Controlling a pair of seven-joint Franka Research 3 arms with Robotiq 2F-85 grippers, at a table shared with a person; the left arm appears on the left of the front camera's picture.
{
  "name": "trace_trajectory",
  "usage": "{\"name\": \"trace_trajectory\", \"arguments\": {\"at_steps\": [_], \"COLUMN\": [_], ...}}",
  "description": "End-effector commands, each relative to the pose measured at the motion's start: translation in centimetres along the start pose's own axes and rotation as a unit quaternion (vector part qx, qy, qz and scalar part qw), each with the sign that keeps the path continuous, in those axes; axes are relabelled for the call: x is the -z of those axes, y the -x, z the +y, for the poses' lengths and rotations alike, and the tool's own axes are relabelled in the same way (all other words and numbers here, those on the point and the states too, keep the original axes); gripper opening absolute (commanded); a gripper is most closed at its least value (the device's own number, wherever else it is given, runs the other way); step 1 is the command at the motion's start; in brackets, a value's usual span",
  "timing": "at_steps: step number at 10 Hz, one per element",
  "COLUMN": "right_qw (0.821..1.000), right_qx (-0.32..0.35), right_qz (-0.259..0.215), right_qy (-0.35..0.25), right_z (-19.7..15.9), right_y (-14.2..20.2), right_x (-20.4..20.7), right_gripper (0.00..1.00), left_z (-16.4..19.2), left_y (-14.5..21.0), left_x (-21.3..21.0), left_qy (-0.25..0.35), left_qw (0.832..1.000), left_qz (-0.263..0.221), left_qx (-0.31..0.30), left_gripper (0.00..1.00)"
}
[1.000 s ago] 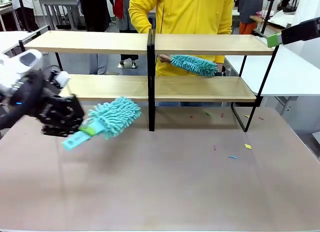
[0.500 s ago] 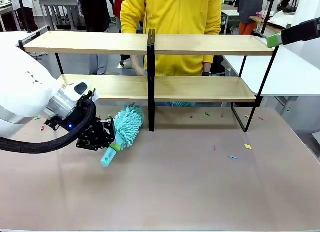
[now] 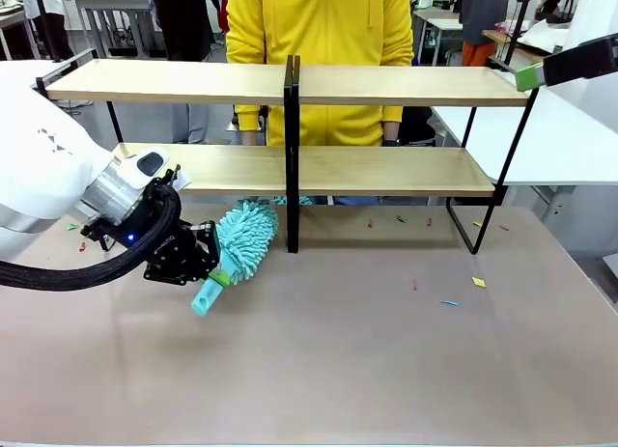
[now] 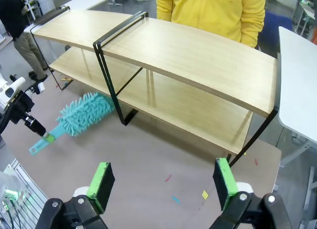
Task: Clean the shelves.
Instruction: Clean another randomly selected level of the Shelf with the Duster.
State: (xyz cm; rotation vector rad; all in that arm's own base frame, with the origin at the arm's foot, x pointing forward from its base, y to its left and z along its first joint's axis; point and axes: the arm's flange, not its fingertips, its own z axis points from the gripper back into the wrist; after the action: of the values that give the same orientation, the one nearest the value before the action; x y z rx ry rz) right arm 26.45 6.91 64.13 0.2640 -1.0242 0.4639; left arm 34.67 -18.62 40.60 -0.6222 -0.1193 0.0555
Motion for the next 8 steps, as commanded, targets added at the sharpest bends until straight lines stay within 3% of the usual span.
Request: {"name": "trace_trajectory", "arguments": {"at_steps": [1,2,8], "right_qw": [1.0,1.0,1.0], "right_qx": [0.002,0.002,0.002], "right_qz": [-0.001,-0.001,-0.001], "right_qy": [-0.002,-0.002,-0.002], "right_z": [-0.1,-0.1,-0.1], "right_y": [0.0,0.0,0.0], "right_x": [0.0,0.0,0.0], "right_gripper": [1.0,1.0,1.0], "left_z": [0.1,0.1,0.4], "left_y": [-1.7,-1.9,-6.2], "left_x": [2.2,2.4,6.4], "left_qy": [-0.01,-0.015,-0.07], "left_qw": [0.998,0.995,0.989], "left_qz": [-0.066,-0.098,-0.131], "left_qx": [0.018,0.024,0.004], "left_gripper": [0.12,0.12,0.12]}}
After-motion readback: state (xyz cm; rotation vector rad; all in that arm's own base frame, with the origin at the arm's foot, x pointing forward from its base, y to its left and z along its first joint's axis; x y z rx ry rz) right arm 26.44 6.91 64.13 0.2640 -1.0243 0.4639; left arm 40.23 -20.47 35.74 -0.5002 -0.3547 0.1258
